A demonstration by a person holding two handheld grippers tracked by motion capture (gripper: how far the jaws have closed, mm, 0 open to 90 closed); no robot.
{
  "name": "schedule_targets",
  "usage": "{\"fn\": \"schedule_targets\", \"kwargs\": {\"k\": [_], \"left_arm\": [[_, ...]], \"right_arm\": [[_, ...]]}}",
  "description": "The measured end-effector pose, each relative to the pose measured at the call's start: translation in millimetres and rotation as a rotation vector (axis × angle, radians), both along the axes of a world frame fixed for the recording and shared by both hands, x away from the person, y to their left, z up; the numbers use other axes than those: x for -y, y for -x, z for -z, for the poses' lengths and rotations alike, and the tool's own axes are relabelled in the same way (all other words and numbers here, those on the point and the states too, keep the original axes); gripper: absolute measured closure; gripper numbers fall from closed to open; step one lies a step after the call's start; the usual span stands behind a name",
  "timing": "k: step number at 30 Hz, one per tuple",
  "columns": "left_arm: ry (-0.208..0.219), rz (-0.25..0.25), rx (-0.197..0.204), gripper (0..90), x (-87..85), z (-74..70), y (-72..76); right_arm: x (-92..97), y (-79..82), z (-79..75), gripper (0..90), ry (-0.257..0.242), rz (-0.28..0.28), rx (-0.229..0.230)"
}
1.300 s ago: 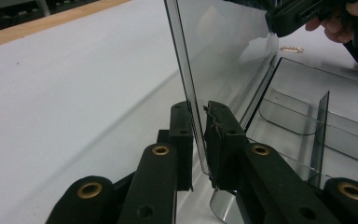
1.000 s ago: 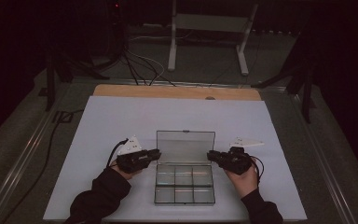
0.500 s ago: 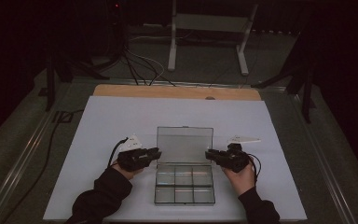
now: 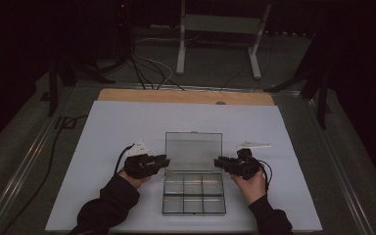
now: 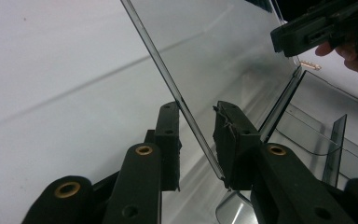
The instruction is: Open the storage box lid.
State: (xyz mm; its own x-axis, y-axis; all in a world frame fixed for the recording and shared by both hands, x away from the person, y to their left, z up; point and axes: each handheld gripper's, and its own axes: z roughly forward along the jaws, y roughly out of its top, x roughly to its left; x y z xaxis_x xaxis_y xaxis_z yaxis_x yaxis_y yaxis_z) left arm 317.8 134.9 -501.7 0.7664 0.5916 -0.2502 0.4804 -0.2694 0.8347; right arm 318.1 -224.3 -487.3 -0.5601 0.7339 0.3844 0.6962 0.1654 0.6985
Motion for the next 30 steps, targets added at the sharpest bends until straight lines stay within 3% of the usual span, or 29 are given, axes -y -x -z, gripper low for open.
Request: {"fn": "schedule_targets", "kwargs": {"k": [3,19,25,30], "left_arm": [[-0.011,0.007,-0.014,68.3,1.8,2.4,-0.7],[0.024,-0.002,-0.114,64.6,1.8,6.7,-6.4],[0.014,-0.011,-0.118,62.9,3.8,6.9,-6.0],[0.033,-0.018,-0.145,61.1,3.2,9.3,-7.3]], "right_arm": [[-1.6,-2.2,1.0,66.5,0.005,0.004,-0.018],[-4.1,-8.3,3.4,63.1,-0.005,0.037,-0.098],[-5.4,-7.8,3.8,62.1,-0.005,0.056,-0.112],[-6.2,-9.2,6.7,59.9,-0.023,0.069,-0.142]]}}
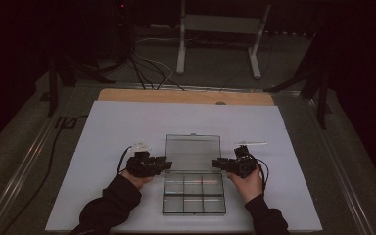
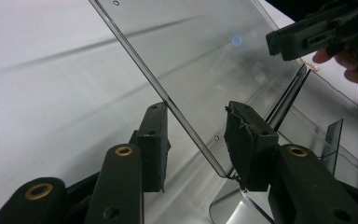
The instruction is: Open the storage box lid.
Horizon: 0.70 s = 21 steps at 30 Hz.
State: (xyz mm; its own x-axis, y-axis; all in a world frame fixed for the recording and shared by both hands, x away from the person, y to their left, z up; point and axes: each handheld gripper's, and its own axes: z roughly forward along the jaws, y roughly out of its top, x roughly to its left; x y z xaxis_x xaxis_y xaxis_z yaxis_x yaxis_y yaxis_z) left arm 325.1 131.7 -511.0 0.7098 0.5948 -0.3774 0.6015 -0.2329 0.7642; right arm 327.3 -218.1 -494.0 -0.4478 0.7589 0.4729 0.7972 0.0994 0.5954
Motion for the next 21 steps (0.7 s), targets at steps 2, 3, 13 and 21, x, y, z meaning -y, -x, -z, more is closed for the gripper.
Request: {"fn": "schedule_targets", "kwargs": {"k": [2,3,13,21], "left_arm": [[0.005,-0.004,-0.018,60.9,0.2,0.6,-0.7],[0.007,-0.006,-0.027,60.3,0.3,1.0,-1.1],[0.029,-0.023,-0.096,58.9,0.4,3.0,-4.4],[0.033,-0.034,-0.136,53.9,-0.3,6.1,-7.2]], "right_arm": [[-0.6,-0.7,0.8,58.6,-0.002,0.002,-0.006],[-1.1,-1.0,1.3,57.9,-0.003,0.004,-0.013],[-2.2,-3.5,1.5,56.7,0.003,0.012,-0.047],[-3.0,-6.0,3.0,54.5,0.008,0.024,-0.086]]}}
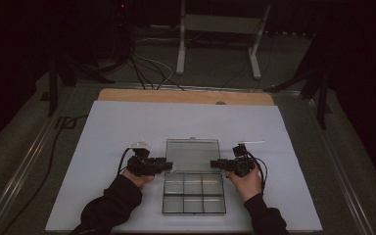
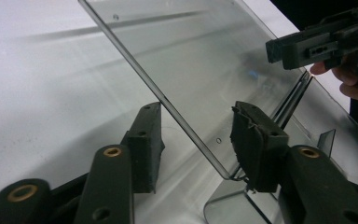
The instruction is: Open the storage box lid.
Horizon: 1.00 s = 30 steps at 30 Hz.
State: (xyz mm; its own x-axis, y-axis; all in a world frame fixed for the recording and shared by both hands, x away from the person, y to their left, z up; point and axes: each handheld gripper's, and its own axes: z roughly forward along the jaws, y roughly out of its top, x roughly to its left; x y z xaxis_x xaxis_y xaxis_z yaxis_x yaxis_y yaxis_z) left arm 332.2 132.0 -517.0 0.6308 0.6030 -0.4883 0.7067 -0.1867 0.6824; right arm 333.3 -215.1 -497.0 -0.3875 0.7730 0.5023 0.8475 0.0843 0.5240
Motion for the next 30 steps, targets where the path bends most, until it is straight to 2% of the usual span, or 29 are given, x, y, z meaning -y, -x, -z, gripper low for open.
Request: {"fn": "schedule_targets", "kwargs": {"k": [3,6,10,12,17,19,21,22,25,28,30], "left_arm": [[-0.003,-0.004,-0.022,51.9,-0.1,1.1,-1.3],[-0.005,-0.002,-0.041,49.6,0.9,2.5,-1.6],[-0.004,0.0,-0.038,47.3,0.9,3.0,-1.4],[-0.017,0.0,-0.02,46.2,0.4,1.6,-0.8],[-0.036,0.01,0.042,42.1,-1.9,-8.1,3.6],[-0.02,0.009,0.058,38.3,-3.3,-11.2,5.4],[-0.02,0.01,0.066,36.4,-4.5,-13.6,6.7],[0.008,0.02,0.084,33.0,-7.6,-18.1,9.8],[0.05,0.059,0.1,28.3,-12.7,-23.1,12.5],[0.047,0.061,0.134,26.6,-16.2,-29.0,16.3],[0.048,0.082,0.161,21.0,-17.8,-31.8,19.4]], "right_arm": [[0.0,-1.3,1.1,52.8,-0.002,0.006,-0.028],[0.1,-4.0,5.2,46.6,0.01,0.014,-0.062],[0.9,-4.2,4.7,46.4,0.007,0.023,-0.052],[2.7,-3.8,1.3,45.4,-0.003,0.03,-0.035],[7.3,-0.5,-9.7,40.5,-0.013,0.039,0.042],[9.1,2.0,-14.4,33.7,-0.034,0.025,0.074],[9.5,2.8,-15.7,30.4,-0.049,0.015,0.078],[9.3,7.6,-22.4,22.6,-0.064,-0.02,0.14],[8.2,12.0,-29.9,14.3,-0.068,-0.046,0.192],[8.3,16.5,-36.7,10.4,-0.076,-0.057,0.247],[8.7,18.7,-40.5,8.1,-0.084,-0.07,0.268]]}}
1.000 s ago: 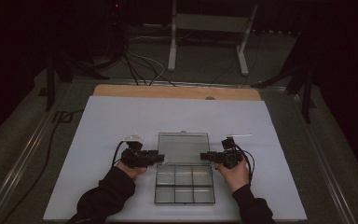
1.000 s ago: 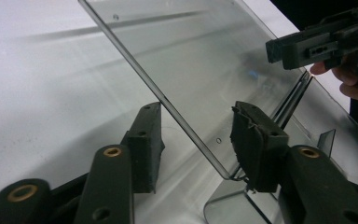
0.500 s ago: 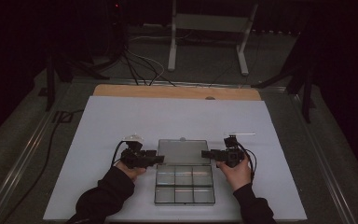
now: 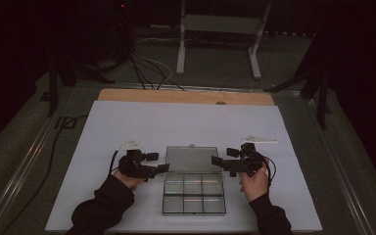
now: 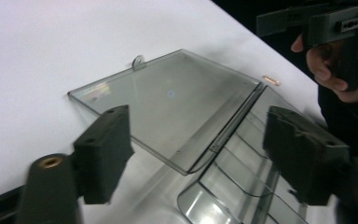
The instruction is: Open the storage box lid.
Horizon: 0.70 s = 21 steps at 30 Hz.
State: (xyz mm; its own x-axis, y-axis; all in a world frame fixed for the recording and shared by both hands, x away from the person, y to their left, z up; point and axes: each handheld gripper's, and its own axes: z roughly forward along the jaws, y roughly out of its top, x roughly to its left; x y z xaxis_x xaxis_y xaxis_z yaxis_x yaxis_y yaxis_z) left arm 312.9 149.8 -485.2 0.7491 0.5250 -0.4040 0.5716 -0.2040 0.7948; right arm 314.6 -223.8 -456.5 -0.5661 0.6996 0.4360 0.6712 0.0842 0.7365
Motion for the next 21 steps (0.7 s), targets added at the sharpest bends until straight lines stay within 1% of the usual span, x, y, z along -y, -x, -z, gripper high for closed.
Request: {"fn": "schedule_targets", "kwargs": {"k": [1,2,4,6,7,9,11,12,13,14,15,16,18,19,21], "left_arm": [[-0.012,0.005,0.012,17.9,0.0,-1.3,1.6],[-0.023,0.011,0.018,17.3,0.0,-2.3,3.0],[-0.018,0.046,0.032,16.2,0.0,-3.1,5.7],[-0.02,0.062,0.042,15.8,0.8,-3.4,8.3],[-0.023,0.066,0.046,13.7,1.5,-3.5,9.6],[-0.039,0.075,0.057,7.5,2.2,-3.9,11.9],[-0.036,0.079,0.061,5.7,2.3,-4.2,13.3],[-0.044,0.083,0.081,3.0,2.0,-4.6,15.7],[-0.048,0.085,0.092,2.8,1.6,-5.0,17.2],[-0.05,0.087,0.102,2.8,1.1,-5.2,18.6],[-0.054,0.087,0.107,2.7,0.4,-5.5,19.8],[-0.053,0.09,0.113,2.2,-0.5,-5.8,21.0],[-0.051,0.094,0.12,2.1,-2.5,-6.3,23.5],[-0.052,0.094,0.127,1.7,-3.4,-6.4,24.8],[-0.058,0.094,0.143,1.4,-5.7,-6.6,27.1]], "right_arm": [[0.7,1.3,-1.7,6.7,-0.006,-0.006,0.017],[1.6,2.2,-3.1,5.0,-0.011,-0.013,0.031],[3.4,4.4,-5.8,3.6,-0.021,-0.027,0.058],[5.9,8.0,-9.3,3.6,-0.025,-0.026,0.094],[7.4,9.6,-11.3,3.6,-0.027,-0.03,0.113],[10.6,13.3,-15.7,3.7,-0.022,-0.015,0.156],[12.6,14.3,-17.7,3.7,-0.023,-0.009,0.164],[16.2,16.1,-20.6,3.6,-0.009,0.024,0.186],[18.2,17.6,-21.7,3.6,-0.006,0.035,0.211],[20.2,18.4,-22.7,3.7,0.002,0.04,0.225],[22.2,18.4,-23.1,3.8,0.005,0.036,0.226],[24.5,18.2,-23.3,4.3,-0.002,0.029,0.217],[28.1,18.1,-23.4,5.5,0.016,0.039,0.217],[29.8,18.1,-23.3,5.4,0.022,0.032,0.217],[33.8,18.5,-22.7,5.4,0.017,0.033,0.214]]}}
